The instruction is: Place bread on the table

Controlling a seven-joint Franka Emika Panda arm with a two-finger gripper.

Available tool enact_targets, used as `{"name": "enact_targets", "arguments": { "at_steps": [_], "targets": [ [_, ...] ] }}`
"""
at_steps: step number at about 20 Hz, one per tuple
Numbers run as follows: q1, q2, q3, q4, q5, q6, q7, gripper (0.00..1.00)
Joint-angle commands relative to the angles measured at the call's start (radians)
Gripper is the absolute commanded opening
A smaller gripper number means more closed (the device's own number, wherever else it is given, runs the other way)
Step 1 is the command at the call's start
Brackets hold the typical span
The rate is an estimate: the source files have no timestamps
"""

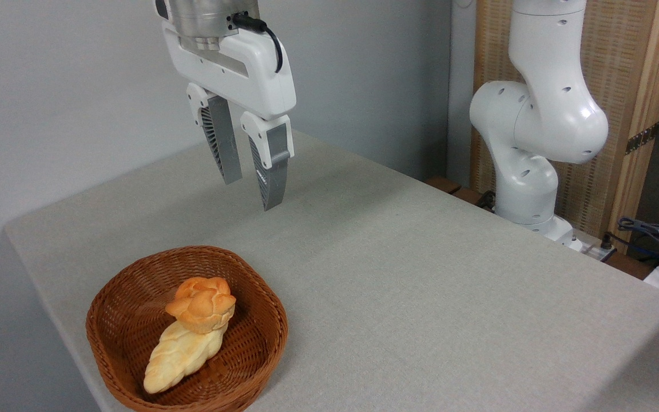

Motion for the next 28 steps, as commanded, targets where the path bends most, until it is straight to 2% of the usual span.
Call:
{"name": "enact_targets", "arguments": {
  "at_steps": [1,6,9,14,23,25,26,27,28],
  "targets": [
    [-0.003,0.003,0.007,-0.008,0.005,0.038,0.011,1.0],
    [-0.006,0.064,-0.029,-0.019,-0.003,0.225,0.011,1.0],
    [-0.006,0.104,-0.033,-0.02,0.0,0.284,0.014,1.0],
    [-0.006,0.174,-0.063,-0.041,0.013,0.31,0.023,1.0],
    [-0.007,0.226,-0.063,-0.092,0.016,0.364,0.068,1.0],
    [-0.007,0.239,-0.068,-0.098,0.036,0.373,0.068,1.0],
    [-0.007,0.246,-0.068,-0.098,0.059,0.374,0.068,0.96],
    [-0.007,0.25,-0.079,-0.098,0.066,0.374,0.068,0.72],
    [-0.007,0.256,-0.086,-0.098,0.066,0.374,0.068,0.55]
  ]
}}
